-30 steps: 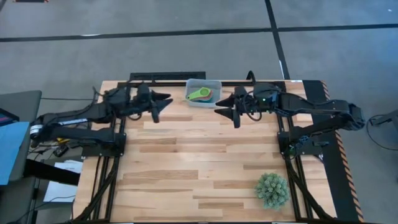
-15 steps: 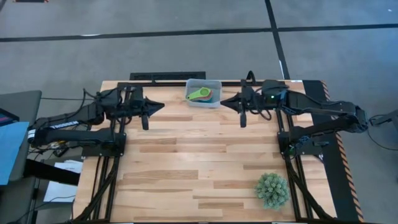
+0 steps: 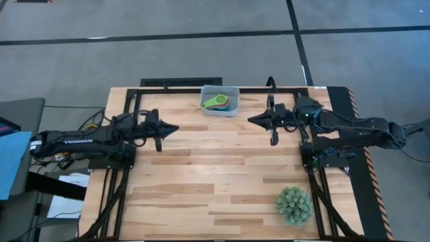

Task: Nest measuring cups in basket
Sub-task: Return to Home Position

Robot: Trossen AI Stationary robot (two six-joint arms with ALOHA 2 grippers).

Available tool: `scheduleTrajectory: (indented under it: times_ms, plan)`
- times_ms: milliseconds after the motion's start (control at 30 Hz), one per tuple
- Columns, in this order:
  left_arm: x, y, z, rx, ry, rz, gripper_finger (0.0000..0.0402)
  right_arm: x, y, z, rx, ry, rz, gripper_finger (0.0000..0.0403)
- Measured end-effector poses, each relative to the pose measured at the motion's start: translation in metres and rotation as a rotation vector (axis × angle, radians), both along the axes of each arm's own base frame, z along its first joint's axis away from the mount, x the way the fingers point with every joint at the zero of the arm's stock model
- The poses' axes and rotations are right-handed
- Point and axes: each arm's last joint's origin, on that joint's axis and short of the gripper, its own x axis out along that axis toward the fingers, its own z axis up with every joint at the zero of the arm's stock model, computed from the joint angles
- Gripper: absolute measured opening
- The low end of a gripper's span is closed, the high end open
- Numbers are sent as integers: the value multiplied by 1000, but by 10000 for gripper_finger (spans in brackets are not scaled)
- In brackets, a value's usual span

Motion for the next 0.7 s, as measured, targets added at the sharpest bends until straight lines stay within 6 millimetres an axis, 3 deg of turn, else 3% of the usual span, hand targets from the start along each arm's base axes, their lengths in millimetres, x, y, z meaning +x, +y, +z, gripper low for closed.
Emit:
scheduleTrajectory:
  times_ms: [133,367,700]
  plan:
    - [0,-2,-11,-21,68,-52,0,-3,-2,-18,80,75,-21,18]
    - [-6,0,-6,188,62,33,0,-11,-1,-16,-57,28,35,6]
    - [-25,-5,-43,177,-61,24,0,-32,2,-39,-75,-121,64,6]
